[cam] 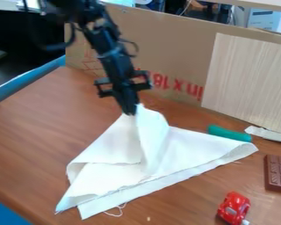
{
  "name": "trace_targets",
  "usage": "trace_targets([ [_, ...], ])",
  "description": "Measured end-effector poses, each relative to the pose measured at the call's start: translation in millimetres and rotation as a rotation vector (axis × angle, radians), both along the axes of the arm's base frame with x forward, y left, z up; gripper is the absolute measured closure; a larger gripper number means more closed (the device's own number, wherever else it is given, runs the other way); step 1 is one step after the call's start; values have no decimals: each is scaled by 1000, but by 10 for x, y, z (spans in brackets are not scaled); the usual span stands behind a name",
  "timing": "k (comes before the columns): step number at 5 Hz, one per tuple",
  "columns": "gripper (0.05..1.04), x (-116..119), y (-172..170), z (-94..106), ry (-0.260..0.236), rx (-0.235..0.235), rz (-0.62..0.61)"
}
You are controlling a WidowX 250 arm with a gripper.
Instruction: Fold the cloth from left to right
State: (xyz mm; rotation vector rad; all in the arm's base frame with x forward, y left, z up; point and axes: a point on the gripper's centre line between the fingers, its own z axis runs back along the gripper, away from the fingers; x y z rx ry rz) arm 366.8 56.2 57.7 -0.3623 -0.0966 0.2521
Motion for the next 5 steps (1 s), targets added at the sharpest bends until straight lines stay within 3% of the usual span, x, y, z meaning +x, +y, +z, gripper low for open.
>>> trace_targets([
  [1, 1034, 16, 230, 104, -15, -16, 20],
  [3, 1034, 127, 589, 231, 1, -70, 92],
  [5, 1034, 299, 812, 230, 32, -94, 134],
])
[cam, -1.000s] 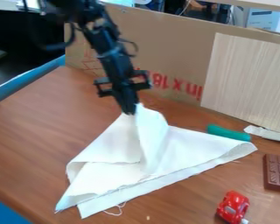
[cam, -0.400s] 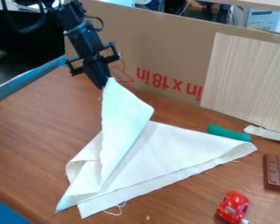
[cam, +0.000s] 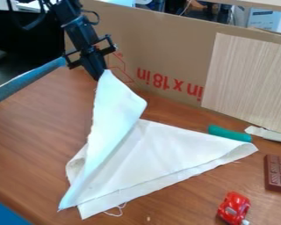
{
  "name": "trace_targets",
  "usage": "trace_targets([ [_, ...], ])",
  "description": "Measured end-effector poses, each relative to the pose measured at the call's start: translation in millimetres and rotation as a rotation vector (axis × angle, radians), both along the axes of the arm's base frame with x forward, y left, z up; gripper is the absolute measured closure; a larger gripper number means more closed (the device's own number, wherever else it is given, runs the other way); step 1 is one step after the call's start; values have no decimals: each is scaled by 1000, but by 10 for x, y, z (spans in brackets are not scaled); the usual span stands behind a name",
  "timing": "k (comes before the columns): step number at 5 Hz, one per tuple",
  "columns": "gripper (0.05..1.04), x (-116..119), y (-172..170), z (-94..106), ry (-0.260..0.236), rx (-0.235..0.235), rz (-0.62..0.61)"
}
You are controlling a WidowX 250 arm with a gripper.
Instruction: Fold the cloth from left to right
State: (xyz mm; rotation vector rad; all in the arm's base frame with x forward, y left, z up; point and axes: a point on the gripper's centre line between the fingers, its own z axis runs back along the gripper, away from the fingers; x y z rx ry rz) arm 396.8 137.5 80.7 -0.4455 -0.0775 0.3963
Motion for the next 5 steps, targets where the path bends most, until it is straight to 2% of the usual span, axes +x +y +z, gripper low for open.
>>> trace_targets([
  [2, 1034, 77, 275, -5, 47, -36, 22],
  [5, 1034, 85, 506, 3, 49, -53, 27],
])
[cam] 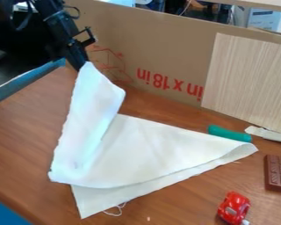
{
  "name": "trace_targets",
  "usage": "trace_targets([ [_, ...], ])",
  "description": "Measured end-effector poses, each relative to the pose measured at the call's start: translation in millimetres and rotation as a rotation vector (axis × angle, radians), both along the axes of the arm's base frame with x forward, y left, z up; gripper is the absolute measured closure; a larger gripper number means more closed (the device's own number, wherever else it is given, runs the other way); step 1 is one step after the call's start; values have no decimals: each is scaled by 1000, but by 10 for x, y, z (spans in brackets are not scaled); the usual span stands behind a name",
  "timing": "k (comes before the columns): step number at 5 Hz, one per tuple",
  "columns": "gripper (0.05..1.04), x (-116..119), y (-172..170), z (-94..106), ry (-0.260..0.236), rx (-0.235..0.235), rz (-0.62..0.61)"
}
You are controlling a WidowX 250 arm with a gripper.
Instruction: Fold the cloth from left to right
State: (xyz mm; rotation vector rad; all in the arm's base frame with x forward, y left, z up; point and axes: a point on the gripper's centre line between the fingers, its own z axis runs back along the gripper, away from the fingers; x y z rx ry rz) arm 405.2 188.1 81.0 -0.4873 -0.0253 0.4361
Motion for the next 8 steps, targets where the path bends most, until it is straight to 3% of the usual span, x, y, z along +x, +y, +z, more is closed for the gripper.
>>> trace_targets([
  [3, 1034, -240, 330, -137, -6, -30, 64],
  [6, 1034, -458, 691, 99, -75, -27, 181],
  [7, 1022, -480, 720, 113, -42, -16, 231],
  [8, 925, -503, 827, 93, -21, 18, 311],
])
